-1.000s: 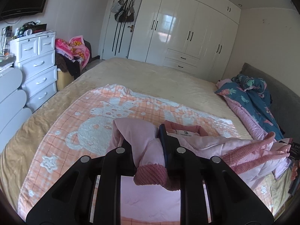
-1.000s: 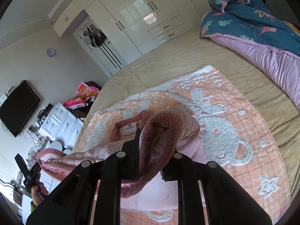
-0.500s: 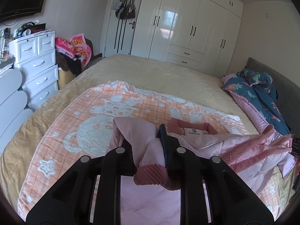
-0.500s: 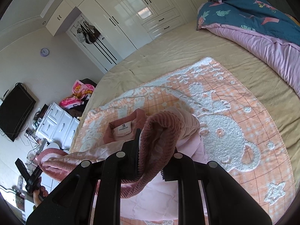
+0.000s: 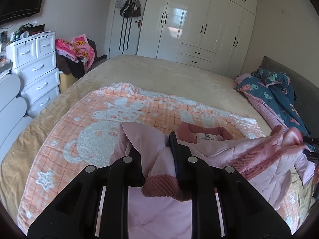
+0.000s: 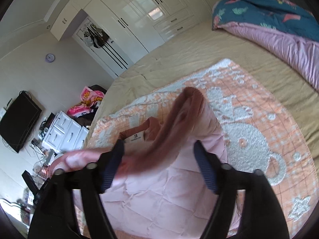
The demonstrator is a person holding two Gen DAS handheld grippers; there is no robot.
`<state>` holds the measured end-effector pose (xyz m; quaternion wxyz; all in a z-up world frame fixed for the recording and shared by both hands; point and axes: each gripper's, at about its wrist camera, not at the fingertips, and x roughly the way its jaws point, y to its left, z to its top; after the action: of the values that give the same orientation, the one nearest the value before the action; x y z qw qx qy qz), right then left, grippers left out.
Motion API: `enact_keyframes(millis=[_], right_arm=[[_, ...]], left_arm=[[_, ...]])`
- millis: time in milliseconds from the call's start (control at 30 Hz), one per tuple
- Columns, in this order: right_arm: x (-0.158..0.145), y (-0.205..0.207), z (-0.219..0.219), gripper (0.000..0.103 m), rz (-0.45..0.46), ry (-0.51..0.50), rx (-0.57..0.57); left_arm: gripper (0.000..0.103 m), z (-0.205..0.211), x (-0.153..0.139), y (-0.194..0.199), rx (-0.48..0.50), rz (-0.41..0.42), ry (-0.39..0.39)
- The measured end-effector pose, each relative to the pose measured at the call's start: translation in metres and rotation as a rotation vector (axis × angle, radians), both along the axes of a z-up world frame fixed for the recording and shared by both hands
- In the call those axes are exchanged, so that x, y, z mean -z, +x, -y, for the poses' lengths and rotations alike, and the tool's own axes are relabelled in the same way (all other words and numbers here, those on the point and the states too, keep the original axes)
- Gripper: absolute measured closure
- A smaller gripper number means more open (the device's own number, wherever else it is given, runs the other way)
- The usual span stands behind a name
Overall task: Fold large clothes
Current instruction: 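Lay the hem over the collar with both tools and release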
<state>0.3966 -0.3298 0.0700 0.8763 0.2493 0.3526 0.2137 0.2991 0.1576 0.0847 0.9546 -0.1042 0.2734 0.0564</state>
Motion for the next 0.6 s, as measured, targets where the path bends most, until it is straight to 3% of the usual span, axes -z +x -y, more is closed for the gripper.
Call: enact_keyframes(millis=[133, 333, 433, 600], right_arm=[[-0.001, -0.007, -0.008, 0.020, 0.050, -0.041, -0.011], [0.022, -0.021, -0.039, 0.016, 0.064, -0.232, -0.066], [0.046, -0.024, -0.053, 0.016, 0.026, -0.296, -0.095], [0.078, -0.025, -0.065, 0.016, -0.050, -0.334, -0.108]], left_arm=[[0.091, 0.001, 0.003, 0.004, 0.008, -0.004, 0.005], [0.088, 0.009, 0.010, 0.011, 0.018, -0.021, 0.024], [0.087, 0.011, 0.010, 0.011, 0.015, -0.014, 0.024], [0.077, 0.015, 0.008, 0.008, 0.021, -0.001, 0.021]])
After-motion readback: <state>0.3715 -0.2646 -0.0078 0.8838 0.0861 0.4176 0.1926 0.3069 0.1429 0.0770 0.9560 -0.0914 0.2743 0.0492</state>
